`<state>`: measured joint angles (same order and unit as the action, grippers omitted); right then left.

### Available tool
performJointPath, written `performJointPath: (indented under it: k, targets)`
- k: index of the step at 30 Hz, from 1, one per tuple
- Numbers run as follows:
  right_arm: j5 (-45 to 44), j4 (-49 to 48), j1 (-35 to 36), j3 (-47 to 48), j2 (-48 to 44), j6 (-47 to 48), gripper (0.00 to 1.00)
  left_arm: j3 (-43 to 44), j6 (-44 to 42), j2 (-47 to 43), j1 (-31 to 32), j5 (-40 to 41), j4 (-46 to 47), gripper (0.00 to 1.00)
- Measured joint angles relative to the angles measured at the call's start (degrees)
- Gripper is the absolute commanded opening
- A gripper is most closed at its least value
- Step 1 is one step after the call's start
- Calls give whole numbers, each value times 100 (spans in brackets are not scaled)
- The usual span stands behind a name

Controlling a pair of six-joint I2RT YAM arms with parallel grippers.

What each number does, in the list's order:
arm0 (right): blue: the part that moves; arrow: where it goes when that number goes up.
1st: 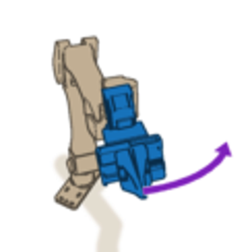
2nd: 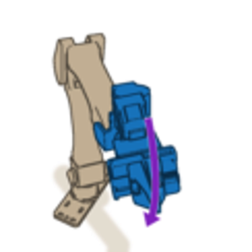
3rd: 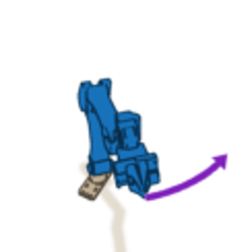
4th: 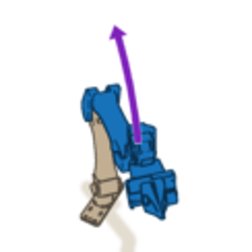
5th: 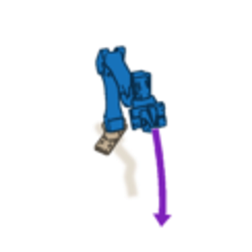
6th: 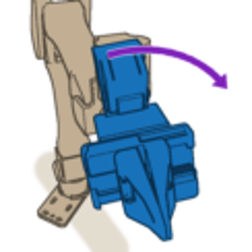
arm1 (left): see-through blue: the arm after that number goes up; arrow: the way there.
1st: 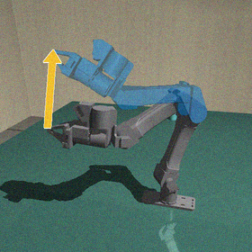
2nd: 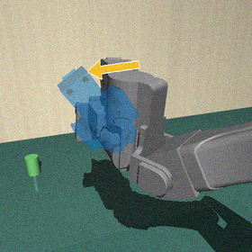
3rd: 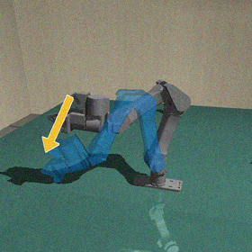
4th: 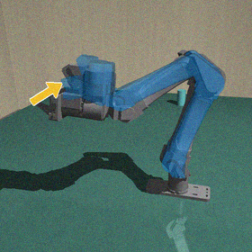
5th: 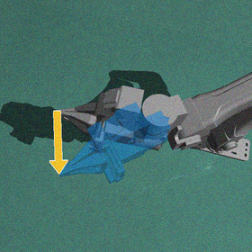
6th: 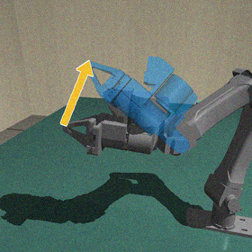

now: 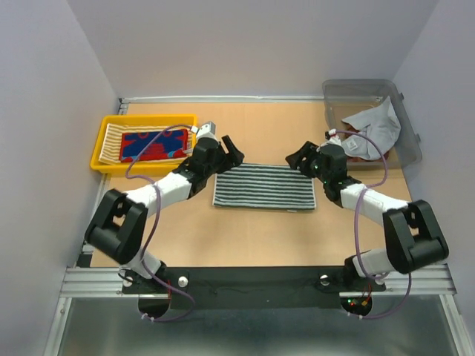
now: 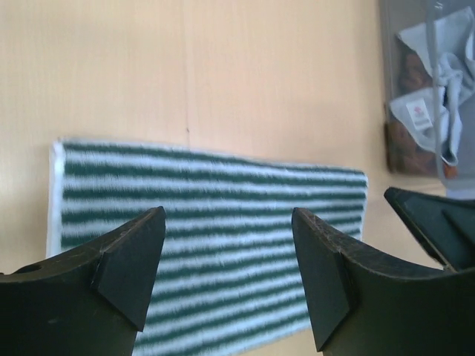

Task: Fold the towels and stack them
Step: Fold the towel, then neatly place the folded towel into the bin

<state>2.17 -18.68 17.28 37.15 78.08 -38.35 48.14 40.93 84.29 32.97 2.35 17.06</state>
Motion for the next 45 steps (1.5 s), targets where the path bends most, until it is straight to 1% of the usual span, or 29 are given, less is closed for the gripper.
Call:
performJointPath:
  k: [5, 8, 10, 14, 16, 17, 19, 21, 23, 25, 28, 29, 31, 33, 34, 35, 37, 38, 41, 45]
  targets:
    - [-81, -789, -7, 57, 1062, -157, 65, 450, -111, 1276, -330, -190, 503, 74]
    - [-144, -1154, -74, 17, 1606, -245, 64, 463, -109, 1753, -479, -278, 612, 72]
    - [-164, -1353, -177, -105, 1827, -295, 64, 459, -85, 2033, -584, -409, 774, 72]
    - [-149, -1794, -341, -308, 1858, -280, 65, 435, -98, 2035, -645, -450, 1016, 72]
    - [-72, -1762, -380, -315, 1794, -151, 66, 398, -127, 2031, -645, -450, 1051, 73]
    - [-31, -1679, -389, -302, 1729, -66, 66, 393, -153, 2006, -645, -452, 1045, 76]
    - [44, -1248, -409, -195, 1515, 131, 66, 393, -197, 1904, -645, -450, 973, 79]
    - [103, -756, -404, 15, 1250, 339, 66, 393, -243, 1707, -645, -452, 826, 83]
    - [144, -107, -317, 358, 922, 627, 66, 393, -299, 1362, -645, -452, 667, 85]
    - [162, 289, -144, 647, 684, 870, 64, 398, -367, 883, -645, -413, 444, 85]
    - [111, 973, 544, 1156, 463, 1276, 55, 487, -531, 2, -649, -170, -125, 86]
    - [59, 1104, 785, 1261, 466, 1355, 55, 577, -614, -249, -660, -98, -315, 87]
    - [-37, 1515, 1451, 1576, 577, 1534, 52, 800, -800, -702, -776, 70, -750, 88]
    - [-160, 1856, 2122, 2015, 938, 1676, 48, 920, -1051, -1187, -1049, 249, -1143, 88]
    - [-210, 1937, 2378, 2210, 1143, 1727, 46, 944, -1152, -1390, -1180, 328, -1300, 88]
    - [-260, 1985, 2592, 2345, 1327, 1768, 45, 955, -1287, -1628, -1327, 485, -1495, 89]
    - [-369, 2138, 3053, 2726, 1818, 1853, 44, 940, -1506, -1991, -1602, 713, -1792, 89]
    - [-433, 2208, 3265, 2929, 2111, 1910, 42, 874, -1655, -2186, -1733, 863, -1897, 89]
    - [-535, 2337, 3602, 3517, 2911, 1998, 40, 494, -1954, -2653, -1934, 1174, -2116, 89]
    - [-634, 2365, 3753, 3901, 3727, 2046, 39, -140, -2168, -3010, -1998, 1403, -2284, 89]
